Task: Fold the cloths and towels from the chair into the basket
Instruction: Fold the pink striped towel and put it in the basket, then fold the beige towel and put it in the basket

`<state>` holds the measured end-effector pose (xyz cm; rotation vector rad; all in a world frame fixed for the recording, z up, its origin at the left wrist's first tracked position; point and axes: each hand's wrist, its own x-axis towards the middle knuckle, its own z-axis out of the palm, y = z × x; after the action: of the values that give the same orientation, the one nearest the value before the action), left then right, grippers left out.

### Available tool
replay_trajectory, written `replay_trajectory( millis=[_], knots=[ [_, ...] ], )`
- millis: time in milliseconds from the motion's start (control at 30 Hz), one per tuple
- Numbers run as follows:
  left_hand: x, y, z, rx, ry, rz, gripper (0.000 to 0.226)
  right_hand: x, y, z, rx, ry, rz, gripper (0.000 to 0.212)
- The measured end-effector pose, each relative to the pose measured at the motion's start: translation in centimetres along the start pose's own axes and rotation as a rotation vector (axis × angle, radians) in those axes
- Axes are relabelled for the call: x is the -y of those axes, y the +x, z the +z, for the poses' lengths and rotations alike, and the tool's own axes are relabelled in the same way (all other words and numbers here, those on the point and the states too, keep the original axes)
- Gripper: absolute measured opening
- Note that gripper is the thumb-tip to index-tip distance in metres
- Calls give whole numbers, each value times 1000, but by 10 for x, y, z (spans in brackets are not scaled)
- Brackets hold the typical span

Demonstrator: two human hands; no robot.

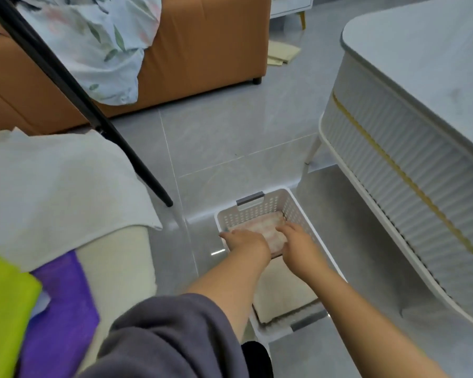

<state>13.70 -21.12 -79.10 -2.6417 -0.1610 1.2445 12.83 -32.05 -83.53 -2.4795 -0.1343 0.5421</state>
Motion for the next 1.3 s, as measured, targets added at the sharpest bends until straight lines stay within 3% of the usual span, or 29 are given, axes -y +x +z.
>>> replay_trajectory(
  millis=[100, 267, 433, 567, 733, 900, 1033, 1067, 1133, 1200, 1267, 1300],
  knots=[
    [27, -58, -26, -143, -51, 13, 51, 39, -34, -27, -119, 25, -28, 47],
    [110, -167, -34, -515, -288, 101, 38, 136, -95, -64, -272, 60, -172, 37],
    [225, -234, 7, -922, -383, 141, 31, 239, -154, -66, -246, 150, -312, 32],
    [301, -253, 43, -1126, -499, 195, 29, 300, -170, -43, -162, 163, -384, 30],
    [355, -237, 82, -1083, -480, 85, 52, 344, -168, -6, -56, 87, -373, 34],
    [368, -225, 89, -1142, -382, 86, 56, 347, -165, 10, -66, -25, -297, 36],
    [371, -235, 73, -1068, -383, 181, 72, 358, -179, -10, -14, 129, -481, 16],
    [372, -238, 66, -1041, -394, 232, 68, 366, -186, -18, 12, 202, -556, 15],
    [376, -248, 49, -1029, -427, 333, 36, 381, -198, -38, 42, 344, -647, 15],
    [392, -263, 31, -1058, -456, 318, 11, 393, -201, -65, 44, 385, -657, 11],
    [417, -279, 18, -1131, -455, 251, 17, 399, -195, -95, 28, 221, -613, 5],
    [431, -289, 13, -1183, -422, 203, 21, 401, -191, -108, 12, 75, -589, 12]
  ],
)
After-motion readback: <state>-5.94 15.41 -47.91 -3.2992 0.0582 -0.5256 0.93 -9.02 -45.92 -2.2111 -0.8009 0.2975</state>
